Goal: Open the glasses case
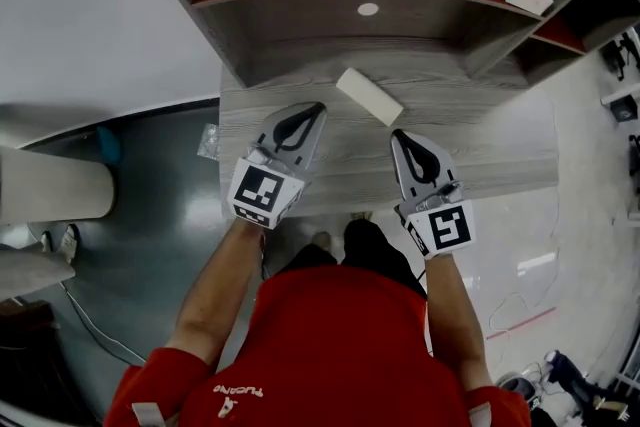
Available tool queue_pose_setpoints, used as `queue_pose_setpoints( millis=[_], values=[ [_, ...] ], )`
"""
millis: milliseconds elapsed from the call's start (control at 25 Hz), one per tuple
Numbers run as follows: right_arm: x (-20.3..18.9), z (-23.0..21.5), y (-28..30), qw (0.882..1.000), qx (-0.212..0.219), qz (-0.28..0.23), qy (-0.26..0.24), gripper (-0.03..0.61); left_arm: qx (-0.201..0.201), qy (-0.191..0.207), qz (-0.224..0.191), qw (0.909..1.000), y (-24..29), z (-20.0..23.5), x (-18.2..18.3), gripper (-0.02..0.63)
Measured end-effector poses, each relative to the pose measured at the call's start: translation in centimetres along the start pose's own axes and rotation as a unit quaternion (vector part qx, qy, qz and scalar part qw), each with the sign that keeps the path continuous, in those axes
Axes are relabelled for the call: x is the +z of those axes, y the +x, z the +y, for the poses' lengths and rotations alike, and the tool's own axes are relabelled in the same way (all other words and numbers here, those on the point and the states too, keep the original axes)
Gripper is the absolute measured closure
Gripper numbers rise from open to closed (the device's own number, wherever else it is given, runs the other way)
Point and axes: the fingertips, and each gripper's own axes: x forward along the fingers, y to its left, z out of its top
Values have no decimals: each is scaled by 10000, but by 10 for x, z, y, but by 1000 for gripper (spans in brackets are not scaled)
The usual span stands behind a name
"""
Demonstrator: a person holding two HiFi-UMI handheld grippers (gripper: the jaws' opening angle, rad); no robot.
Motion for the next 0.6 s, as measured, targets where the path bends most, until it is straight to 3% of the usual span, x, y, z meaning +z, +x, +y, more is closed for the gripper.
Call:
queue_pose_setpoints(
  millis=[320,600],
  values=[
    [-37,-39,30,9992,220,339,-4,572,208,-66,593,9980,47,11,-37,603],
    [-72,-62,54,9967,479,652,86,566,450,-108,1250,9911,73,23,-76,592]
  ],
)
